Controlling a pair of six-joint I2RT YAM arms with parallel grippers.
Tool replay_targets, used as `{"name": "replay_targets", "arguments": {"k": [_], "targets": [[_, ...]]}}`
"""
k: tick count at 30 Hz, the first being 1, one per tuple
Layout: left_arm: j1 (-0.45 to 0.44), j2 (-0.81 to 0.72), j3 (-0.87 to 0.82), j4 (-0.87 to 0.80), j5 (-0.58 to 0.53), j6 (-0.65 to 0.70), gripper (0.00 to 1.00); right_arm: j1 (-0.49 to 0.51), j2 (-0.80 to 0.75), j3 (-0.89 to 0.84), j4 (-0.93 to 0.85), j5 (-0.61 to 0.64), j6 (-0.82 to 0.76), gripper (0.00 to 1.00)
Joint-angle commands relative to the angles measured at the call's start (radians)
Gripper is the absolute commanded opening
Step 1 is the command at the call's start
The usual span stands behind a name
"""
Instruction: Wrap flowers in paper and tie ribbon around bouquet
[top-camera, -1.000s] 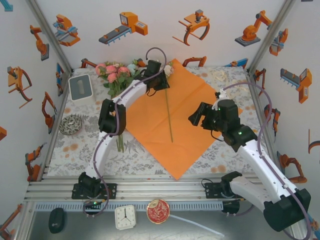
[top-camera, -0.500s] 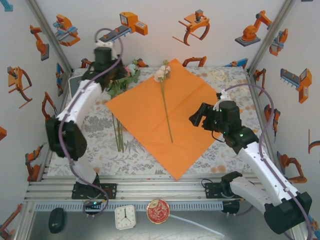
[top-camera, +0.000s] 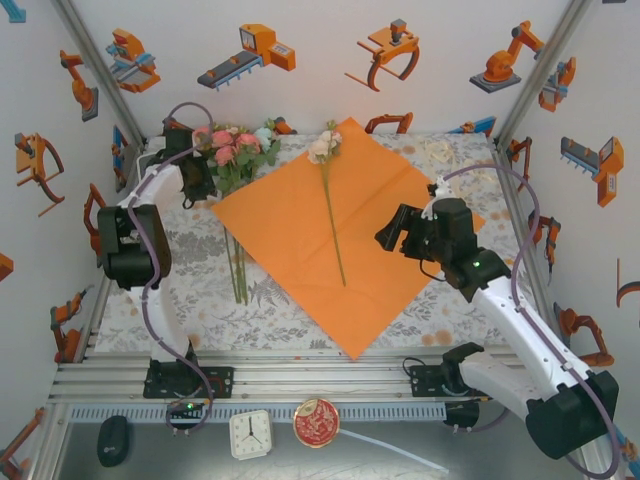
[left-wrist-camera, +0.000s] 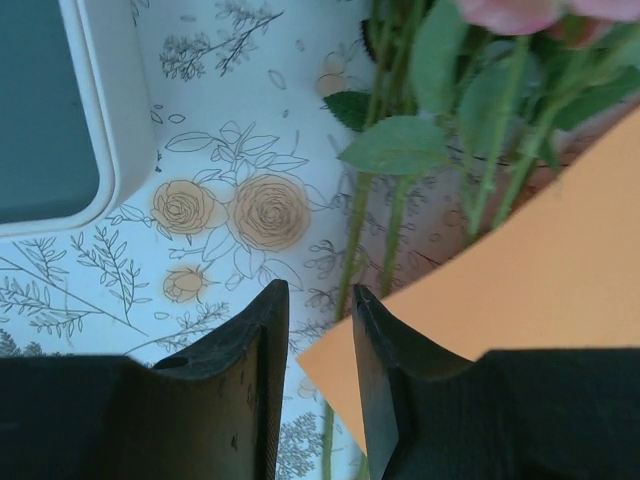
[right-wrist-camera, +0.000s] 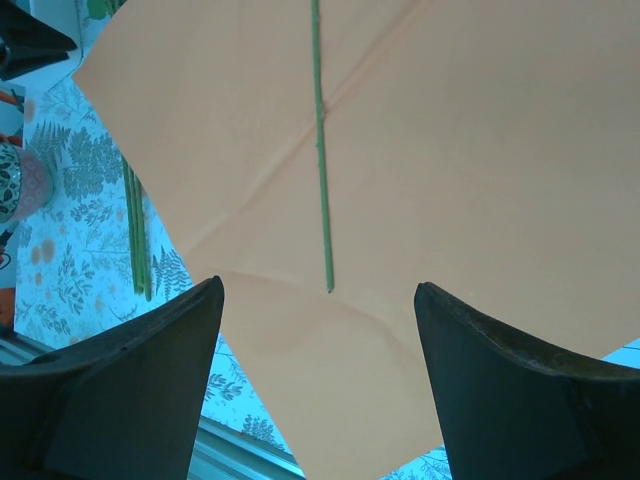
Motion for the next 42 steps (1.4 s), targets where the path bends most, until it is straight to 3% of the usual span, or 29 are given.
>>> {"name": "replay_targets", "arguments": {"k": [1, 11, 21, 31, 35, 42], "targets": [[0.006, 0.046, 0.072, -0.069, 0.014, -0.013, 0.34, -0.005, -0.012, 0.013, 0.001, 0.008, 0.014, 0.69], [-0.01, 0.166, 0.191, -0.122, 0.072, -0.008, 0.35, -0.004, -0.001, 0.022, -0.001, 0.002, 0.022, 0.69], [-0.053, 0.274, 0.342, -0.295, -0.061, 0.049, 0.33, -0.005, -0.008, 0.043, -0.022, 0.01, 0.014, 0.69], [-0.062, 0.324, 0.391, -0.376, -0.109, 0.06, 0.26, -0.004, -0.006, 0.055, -0.023, 0.005, 0.016, 0.69], [-0.061, 0.318, 0.384, -0.382, -0.145, 0.066, 0.2, -0.005, -0.007, 0.062, -0.024, -0.001, 0.018, 0.69], [-0.059, 0.244, 0.365, -0.363, -0.169, 0.068, 0.0, -0.004, -0.007, 0.068, -0.025, -0.01, 0.021, 0.69]]}}
